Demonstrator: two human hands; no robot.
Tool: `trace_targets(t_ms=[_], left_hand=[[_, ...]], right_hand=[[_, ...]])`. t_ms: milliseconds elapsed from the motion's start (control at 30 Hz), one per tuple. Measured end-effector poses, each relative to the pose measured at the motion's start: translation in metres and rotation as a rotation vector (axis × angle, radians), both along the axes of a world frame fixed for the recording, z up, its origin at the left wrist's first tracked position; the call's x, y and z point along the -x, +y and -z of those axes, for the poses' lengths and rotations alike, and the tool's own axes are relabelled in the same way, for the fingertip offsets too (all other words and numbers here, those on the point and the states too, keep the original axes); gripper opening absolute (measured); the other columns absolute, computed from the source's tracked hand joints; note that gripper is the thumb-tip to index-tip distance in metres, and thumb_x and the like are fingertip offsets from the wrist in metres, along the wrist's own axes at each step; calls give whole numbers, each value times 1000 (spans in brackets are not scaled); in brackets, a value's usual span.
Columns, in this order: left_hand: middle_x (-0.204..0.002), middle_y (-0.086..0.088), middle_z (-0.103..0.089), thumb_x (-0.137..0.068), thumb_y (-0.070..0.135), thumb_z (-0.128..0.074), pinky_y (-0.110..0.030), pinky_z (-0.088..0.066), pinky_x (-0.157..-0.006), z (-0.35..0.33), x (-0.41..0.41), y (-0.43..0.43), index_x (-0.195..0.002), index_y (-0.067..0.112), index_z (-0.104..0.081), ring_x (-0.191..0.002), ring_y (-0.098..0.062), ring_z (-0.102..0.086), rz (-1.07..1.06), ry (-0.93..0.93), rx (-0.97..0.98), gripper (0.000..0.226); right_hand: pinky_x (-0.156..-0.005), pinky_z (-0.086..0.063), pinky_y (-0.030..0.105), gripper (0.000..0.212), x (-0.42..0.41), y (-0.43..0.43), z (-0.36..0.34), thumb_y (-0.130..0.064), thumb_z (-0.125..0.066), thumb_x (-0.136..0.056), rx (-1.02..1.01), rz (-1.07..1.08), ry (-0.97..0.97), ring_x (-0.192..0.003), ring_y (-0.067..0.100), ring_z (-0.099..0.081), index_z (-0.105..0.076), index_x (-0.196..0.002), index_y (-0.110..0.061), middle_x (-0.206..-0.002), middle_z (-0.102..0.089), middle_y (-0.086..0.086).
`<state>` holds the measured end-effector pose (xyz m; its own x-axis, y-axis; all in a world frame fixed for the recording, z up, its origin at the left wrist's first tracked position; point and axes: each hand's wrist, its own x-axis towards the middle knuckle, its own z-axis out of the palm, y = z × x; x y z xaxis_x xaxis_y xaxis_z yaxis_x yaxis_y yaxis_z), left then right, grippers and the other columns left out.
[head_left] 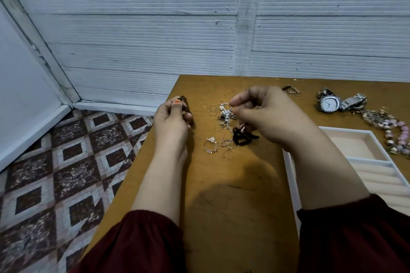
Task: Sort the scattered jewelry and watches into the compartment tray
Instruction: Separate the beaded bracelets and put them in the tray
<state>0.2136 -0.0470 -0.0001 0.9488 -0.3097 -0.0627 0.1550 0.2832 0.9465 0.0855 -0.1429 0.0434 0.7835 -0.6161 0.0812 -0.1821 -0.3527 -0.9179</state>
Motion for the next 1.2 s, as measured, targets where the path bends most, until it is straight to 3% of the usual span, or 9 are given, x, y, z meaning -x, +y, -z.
trace_targets(t_ms=[167, 300, 500, 633, 767, 833, 933, 1100, 1200], left_hand=[[-66, 5, -51, -100, 16, -45, -12, -32, -38, 0, 1, 0, -92, 16, -57, -47, -1, -42, 46, -23, -28, 15], [-62, 2, -47, -100, 13, -44, -12, -32, -35, -2, 4, 0, -82, 15, -54, -39, 1, -41, 77, -40, 2, 21], [-74, 8, -57, -99, 16, -47, -11, -34, -40, 1, 4, -1, -94, 15, -57, -46, 1, -43, 97, -95, -38, 12], [-73, 6, -56, -99, 15, -47, -12, -35, -42, 2, 6, -3, -85, 19, -57, -51, -2, -42, 134, -103, -35, 17], [-74, 5, -56, -99, 14, -48, -12, -34, -43, 3, 8, -5, -86, 20, -56, -50, -2, -42, 165, -117, -28, 16], [-76, 6, -57, -99, 14, -48, -14, -34, -46, 4, 7, -5, -88, 20, -57, -53, -4, -41, 182, -130, -29, 16], [-78, 7, -58, -99, 14, -47, -14, -34, -48, 4, 8, -5, -87, 22, -58, -55, -5, -41, 195, -157, -48, 18], [-77, 6, -58, -99, 14, -48, -10, -36, -45, 3, 10, -5, -91, 20, -58, -53, -2, -43, 196, -165, -65, 14], [-79, 8, -59, -99, 14, -48, -10, -36, -45, 4, 9, -5, -93, 20, -58, -53, -1, -43, 202, -185, -78, 14]], right_hand=[[-55, -54, 35, 18, -2, 1, 6, 7, -56, -86, 18, -106, 211, -53, 23, -59, -60, -83, -10, -64, -59, 5], [-72, -55, 53, 20, -4, 1, 12, 7, -60, -79, 60, -132, 357, -56, 28, -63, -61, -78, -12, -67, -66, 11], [-74, -56, 49, 18, -6, 4, 11, 5, -69, -77, 95, -173, 432, -60, 27, -66, -63, -74, -12, -77, -72, 18], [-75, -59, 47, 14, -6, 3, 13, -1, -68, -81, 147, -187, 437, -63, 26, -68, -65, -73, -12, -73, -72, 14], [-76, -57, 45, 20, -6, -2, 14, -2, -58, -87, 169, -100, 391, -72, 34, -70, -60, -75, -17, -75, -71, 20], [-71, -56, 34, 21, -5, -6, 14, -2, -57, -86, 214, -10, 363, -73, 26, -69, -60, -75, -19, -73, -70, 12], [-71, -42, 22, 19, -5, -13, 16, -5, -60, -86, 377, 165, 375, -91, 22, -63, -64, -82, -23, -89, -67, 4], [-92, -39, 32, 16, -10, -19, 22, -15, -60, -89, 645, 322, 560, -112, 31, -52, -69, -101, -17, -109, -67, 9], [-93, -29, 37, 18, -9, -17, 25, -25, -60, -89, 672, 370, 631, -123, 33, -35, -68, -105, -21, -114, -65, 7]])
